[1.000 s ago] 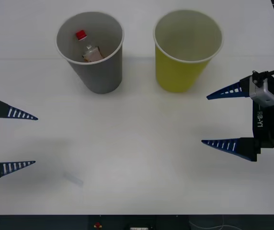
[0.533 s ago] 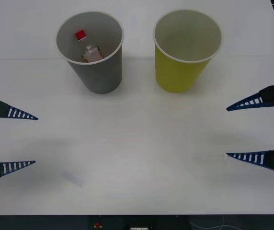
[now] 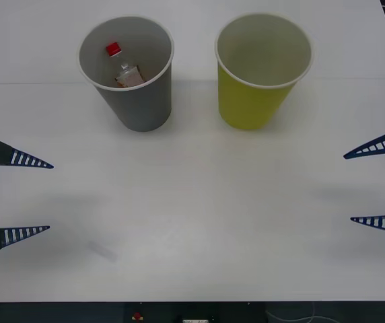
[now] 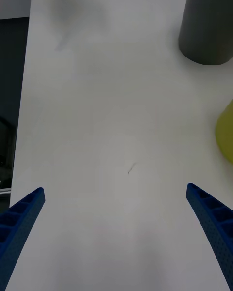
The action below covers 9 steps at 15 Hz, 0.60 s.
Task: Put the can into the green bin and the plastic bottle into the gray bin
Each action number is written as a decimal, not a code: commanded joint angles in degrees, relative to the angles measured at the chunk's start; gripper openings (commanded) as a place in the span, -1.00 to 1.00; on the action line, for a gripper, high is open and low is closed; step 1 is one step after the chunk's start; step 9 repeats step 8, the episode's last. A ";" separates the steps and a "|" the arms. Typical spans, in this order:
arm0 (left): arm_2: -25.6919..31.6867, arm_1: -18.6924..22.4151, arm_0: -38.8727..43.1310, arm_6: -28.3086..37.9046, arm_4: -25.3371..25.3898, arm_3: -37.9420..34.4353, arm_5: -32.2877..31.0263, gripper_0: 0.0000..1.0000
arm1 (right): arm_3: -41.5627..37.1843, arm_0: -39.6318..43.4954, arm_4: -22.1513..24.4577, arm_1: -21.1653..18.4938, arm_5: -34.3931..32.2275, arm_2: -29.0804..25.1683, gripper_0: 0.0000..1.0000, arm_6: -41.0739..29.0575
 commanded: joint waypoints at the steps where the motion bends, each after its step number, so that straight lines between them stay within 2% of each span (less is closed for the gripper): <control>1: 0.00 0.00 0.00 0.00 0.00 0.00 0.00 1.00 | 1.39 1.15 -0.91 -0.45 -0.04 -0.63 1.00 1.23; 9: 0.00 0.00 0.00 0.00 0.00 0.00 0.00 1.00 | 2.09 1.41 -0.91 -0.45 -0.04 -1.33 1.00 0.27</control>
